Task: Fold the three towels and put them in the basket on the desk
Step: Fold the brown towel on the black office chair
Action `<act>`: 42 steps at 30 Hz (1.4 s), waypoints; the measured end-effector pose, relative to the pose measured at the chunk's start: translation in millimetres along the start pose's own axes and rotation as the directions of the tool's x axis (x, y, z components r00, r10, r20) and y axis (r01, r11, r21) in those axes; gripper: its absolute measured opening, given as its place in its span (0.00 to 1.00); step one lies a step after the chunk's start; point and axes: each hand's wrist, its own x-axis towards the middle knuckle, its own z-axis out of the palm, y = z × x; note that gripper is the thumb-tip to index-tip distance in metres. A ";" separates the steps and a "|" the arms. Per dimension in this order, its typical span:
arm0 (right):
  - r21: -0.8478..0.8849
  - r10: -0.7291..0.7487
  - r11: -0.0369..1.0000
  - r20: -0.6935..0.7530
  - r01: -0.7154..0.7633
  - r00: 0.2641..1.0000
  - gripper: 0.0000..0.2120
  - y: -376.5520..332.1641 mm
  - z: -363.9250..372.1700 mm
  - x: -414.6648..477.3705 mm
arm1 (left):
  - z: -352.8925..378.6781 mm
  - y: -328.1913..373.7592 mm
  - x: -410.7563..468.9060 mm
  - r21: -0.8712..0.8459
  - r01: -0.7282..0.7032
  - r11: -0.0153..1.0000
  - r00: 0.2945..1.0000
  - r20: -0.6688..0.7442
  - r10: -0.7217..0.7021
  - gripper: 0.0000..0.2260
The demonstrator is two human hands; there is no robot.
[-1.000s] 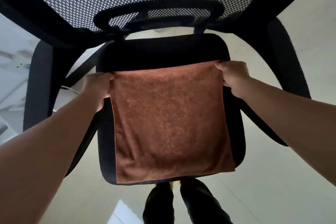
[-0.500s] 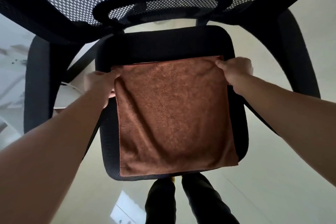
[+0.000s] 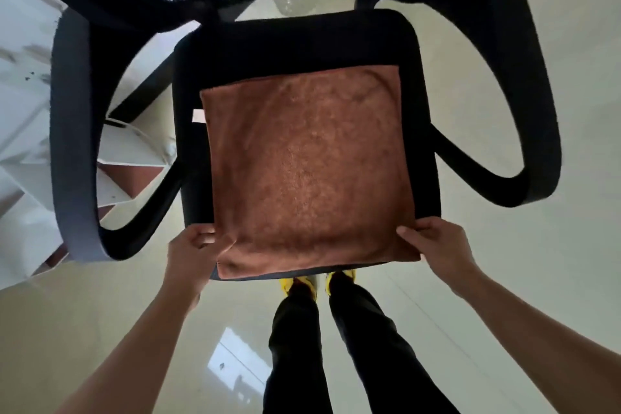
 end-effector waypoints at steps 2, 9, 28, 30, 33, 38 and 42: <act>-0.111 -0.062 0.992 0.045 0.067 0.997 0.11 8.4 -1.8 -4.6 | 0.6 -4.3 -1.8 0.084 -0.048 0.995 0.998 0.036 0.045 0.08; 0.178 -0.105 0.978 -0.006 0.105 0.994 0.10 -17.3 -17.8 -0.4 | -7.9 9.0 5.9 -0.291 0.037 0.956 0.999 0.042 -0.025 0.15; 0.248 -0.091 0.965 -0.007 0.090 0.996 0.14 24.0 -24.6 -32.6 | -26.8 -38.6 -34.3 -0.205 0.040 0.978 0.984 0.180 -0.002 0.12; 0.253 -0.118 0.959 -0.051 0.127 0.992 0.10 21.8 -21.9 -37.3 | -22.3 -37.0 -38.5 -0.194 -0.014 0.981 0.994 0.103 0.035 0.12; 0.232 -0.123 0.962 -0.095 0.143 0.988 0.04 24.5 -16.0 -38.0 | -15.1 -44.0 -39.4 -0.107 -0.063 0.992 0.997 0.034 0.067 0.06; 0.187 -0.054 0.980 -0.081 0.068 0.995 0.12 53.6 -2.0 -34.5 | -7.0 -73.4 -37.7 0.018 0.050 0.999 0.998 0.045 -0.050 0.09; 0.259 0.019 0.966 -0.087 0.004 0.996 0.11 73.8 15.8 -23.6 | 0.9 -96.3 -26.0 -0.057 0.127 0.990 0.991 0.057 -0.123 0.08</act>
